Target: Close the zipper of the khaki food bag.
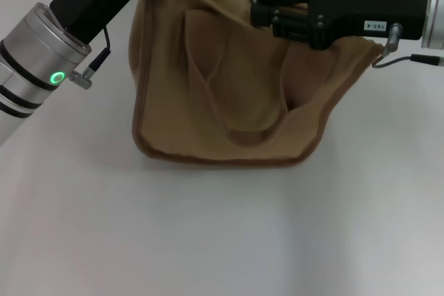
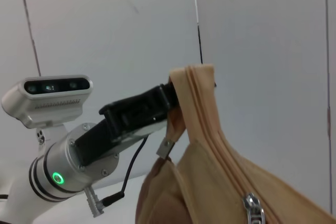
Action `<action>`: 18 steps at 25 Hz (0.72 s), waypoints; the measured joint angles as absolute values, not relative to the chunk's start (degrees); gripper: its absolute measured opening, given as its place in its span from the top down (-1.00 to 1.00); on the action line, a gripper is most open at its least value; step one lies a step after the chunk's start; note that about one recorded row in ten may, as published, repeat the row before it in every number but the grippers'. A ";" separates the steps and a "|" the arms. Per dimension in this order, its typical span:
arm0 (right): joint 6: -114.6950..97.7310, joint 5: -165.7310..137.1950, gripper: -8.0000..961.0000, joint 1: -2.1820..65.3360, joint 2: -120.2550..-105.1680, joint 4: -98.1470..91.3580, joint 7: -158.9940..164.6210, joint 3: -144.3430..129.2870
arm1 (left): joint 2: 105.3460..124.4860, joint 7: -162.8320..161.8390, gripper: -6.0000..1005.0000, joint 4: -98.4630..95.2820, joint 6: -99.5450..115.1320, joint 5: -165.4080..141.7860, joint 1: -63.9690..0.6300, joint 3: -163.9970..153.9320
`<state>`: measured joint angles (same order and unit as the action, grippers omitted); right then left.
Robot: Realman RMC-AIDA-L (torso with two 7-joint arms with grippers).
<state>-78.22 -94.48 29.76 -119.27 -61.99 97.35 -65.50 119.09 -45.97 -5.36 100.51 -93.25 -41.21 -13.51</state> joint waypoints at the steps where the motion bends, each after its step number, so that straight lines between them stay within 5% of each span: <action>1: -78.21 -94.46 0.17 29.80 -119.27 -61.50 97.53 -65.49 | 119.09 -45.96 0.72 -5.39 100.51 -93.25 -41.20 -13.44; 18: -74.45 -94.34 0.17 31.94 -119.26 -58.66 98.04 -66.01 | 119.09 -44.21 0.71 -5.36 101.01 -93.07 -41.54 -12.65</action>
<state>-74.45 -94.34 31.94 -119.26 -58.66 98.04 -66.01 119.09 -44.21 -5.36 101.01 -93.07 -41.54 -12.65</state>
